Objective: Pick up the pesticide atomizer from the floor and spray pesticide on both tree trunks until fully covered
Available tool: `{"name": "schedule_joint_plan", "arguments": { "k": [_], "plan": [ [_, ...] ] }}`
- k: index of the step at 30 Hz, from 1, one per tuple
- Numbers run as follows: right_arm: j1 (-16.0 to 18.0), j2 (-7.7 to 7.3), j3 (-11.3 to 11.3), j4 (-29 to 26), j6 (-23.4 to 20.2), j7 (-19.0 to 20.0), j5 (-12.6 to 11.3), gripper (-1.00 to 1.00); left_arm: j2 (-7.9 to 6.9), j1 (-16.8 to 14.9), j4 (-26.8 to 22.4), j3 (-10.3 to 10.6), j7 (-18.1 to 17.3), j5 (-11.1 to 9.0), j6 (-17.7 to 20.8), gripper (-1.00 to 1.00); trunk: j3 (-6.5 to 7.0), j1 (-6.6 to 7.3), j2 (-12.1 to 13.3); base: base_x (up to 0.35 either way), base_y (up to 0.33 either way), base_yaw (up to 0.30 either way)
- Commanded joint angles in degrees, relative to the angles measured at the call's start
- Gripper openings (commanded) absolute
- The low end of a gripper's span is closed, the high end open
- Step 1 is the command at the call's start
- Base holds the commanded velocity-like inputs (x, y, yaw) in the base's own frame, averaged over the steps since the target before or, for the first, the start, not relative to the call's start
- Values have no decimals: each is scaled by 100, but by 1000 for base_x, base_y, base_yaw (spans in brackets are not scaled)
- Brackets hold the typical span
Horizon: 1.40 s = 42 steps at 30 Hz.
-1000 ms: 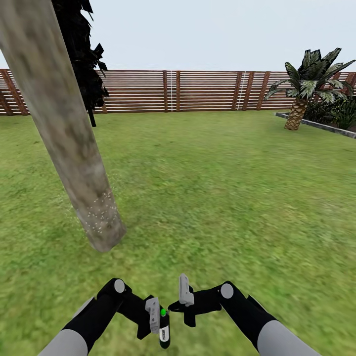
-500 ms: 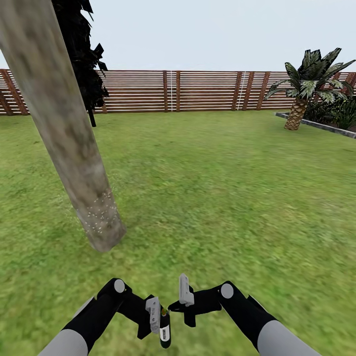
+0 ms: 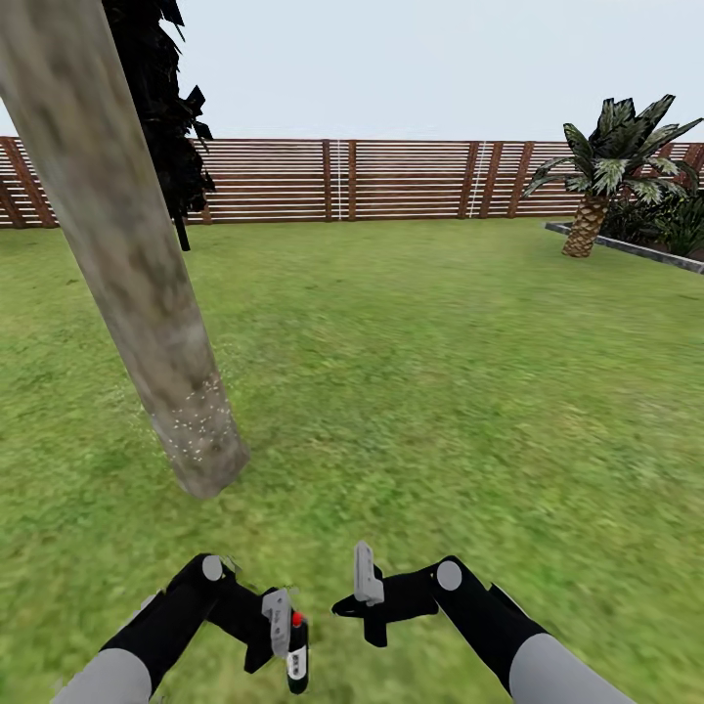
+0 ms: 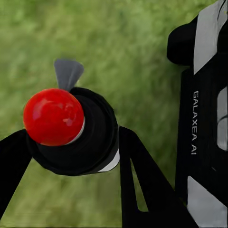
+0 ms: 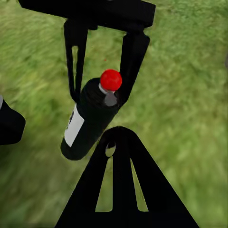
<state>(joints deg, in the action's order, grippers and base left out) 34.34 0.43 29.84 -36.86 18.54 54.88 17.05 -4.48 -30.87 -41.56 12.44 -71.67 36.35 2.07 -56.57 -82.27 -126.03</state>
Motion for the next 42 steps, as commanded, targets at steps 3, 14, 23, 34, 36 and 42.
{"name": "schedule_joint_plan", "arguments": {
  "k": [3,14,23,34,36,42],
  "plan": [
    [1,1,1,-5,27,0,52,-100,-383,-13,57,4,-13,3,16,-100,-5,1,-2,0,0,0],
    [-8,-276,-220,634,44,-399,31,100,-1645,68,271,-457,849,-66,-248,-100,-5,1,-2,0,0,0],
    [-181,-516,-2325,3248,281,-4505,-142,100,-1181,122,3397,-2647,4859,-1993,-2077,-100,-5,1,-2,0,0,0],
    [-872,-352,-2338,3279,1096,-6052,-1241,100,-765,762,3925,-2709,6095,-2904,-2720,-100,-2,1,-2,0,0,-9],
    [-876,-387,-2359,3238,1099,-6056,-1248,100,-754,767,3863,-2722,6095,-2901,-2713,-100,7,1,-2,0,0,-222],
    [-879,-347,-2351,3280,1091,-6051,-1262,100,-760,791,3919,-2732,6095,-2912,-2720,-100,12,1,-2,0,0,-293]
  ]
}}
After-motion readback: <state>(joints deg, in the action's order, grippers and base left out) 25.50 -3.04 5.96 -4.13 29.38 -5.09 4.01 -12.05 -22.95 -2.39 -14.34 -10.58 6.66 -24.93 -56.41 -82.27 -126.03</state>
